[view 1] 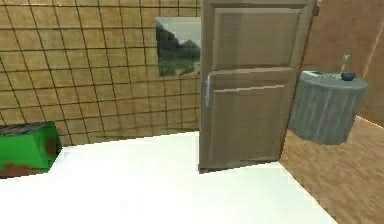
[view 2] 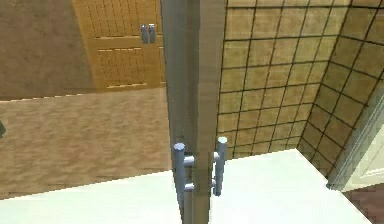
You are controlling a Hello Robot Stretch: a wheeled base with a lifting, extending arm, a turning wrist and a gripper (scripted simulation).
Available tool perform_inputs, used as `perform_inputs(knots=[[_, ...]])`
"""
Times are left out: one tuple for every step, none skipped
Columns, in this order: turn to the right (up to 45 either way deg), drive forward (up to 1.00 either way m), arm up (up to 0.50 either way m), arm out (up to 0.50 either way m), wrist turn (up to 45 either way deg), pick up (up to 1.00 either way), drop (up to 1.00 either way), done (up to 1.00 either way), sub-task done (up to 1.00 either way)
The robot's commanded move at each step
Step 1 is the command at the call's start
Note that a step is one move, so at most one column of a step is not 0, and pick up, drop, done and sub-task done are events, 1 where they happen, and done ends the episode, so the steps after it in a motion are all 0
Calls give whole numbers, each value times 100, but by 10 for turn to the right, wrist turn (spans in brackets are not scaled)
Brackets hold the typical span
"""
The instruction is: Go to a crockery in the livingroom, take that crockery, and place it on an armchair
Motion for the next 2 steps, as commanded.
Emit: perform_inputs(knots=[[0, 5, 0, 0, 0, 0, 0, 0, 0], [270, 0, 0, 0, 0, 0, 0, 0, 0]])
